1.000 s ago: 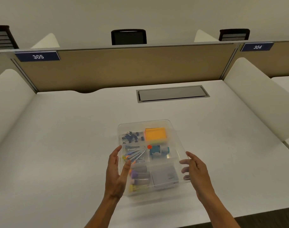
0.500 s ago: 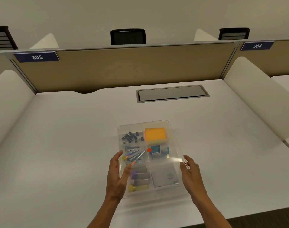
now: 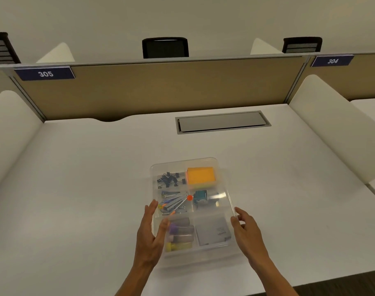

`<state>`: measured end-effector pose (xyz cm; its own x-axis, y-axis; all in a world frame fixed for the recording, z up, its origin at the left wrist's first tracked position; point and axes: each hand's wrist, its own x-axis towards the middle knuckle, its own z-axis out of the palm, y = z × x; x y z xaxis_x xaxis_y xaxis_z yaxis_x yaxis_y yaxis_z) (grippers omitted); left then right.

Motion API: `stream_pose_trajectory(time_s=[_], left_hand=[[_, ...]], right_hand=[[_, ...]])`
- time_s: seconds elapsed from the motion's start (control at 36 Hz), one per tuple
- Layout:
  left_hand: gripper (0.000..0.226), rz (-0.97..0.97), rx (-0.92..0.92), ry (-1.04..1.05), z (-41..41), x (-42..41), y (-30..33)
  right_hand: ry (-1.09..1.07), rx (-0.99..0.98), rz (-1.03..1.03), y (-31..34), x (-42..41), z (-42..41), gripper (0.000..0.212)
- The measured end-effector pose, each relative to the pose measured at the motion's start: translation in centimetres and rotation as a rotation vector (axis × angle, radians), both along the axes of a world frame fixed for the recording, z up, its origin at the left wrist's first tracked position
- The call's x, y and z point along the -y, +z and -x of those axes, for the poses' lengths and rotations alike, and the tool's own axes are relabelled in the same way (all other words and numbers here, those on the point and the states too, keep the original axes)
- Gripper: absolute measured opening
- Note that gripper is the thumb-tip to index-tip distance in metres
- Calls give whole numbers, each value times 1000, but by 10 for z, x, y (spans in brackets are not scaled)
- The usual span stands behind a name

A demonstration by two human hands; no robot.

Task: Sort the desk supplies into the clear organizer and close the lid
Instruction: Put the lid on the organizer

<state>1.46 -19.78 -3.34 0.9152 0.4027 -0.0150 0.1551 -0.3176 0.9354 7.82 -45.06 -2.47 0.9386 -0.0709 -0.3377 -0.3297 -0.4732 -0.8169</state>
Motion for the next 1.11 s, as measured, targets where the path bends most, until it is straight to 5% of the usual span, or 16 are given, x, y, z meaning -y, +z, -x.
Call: stream_pose_trajectory(time_s=[0.31,0.69,0.86,0.92,1.0,1.11], left_hand=[[53,-43,-53,-23,-8,1,-2],[58,-129,-67,-67,-9,-7,1],[116,-79,-66,-51,-4,-10,-8],[107,-95,-77,-44,-2,-11,-8],[56,-149,-107,-14,-3,-13,-10],[46,-85,-139,111,-9,-16,-9]], right_hand=[[65,107,212,-6,1,-11,26],[81,103,236,-13,-4,-11,19],[95,118,232,-19,-2,-8,20],[87,119,230,-19,-3,-10,20],[63,116,232,-18,-6,-15,19],[53,111,270,-20,-11,-22,28]])
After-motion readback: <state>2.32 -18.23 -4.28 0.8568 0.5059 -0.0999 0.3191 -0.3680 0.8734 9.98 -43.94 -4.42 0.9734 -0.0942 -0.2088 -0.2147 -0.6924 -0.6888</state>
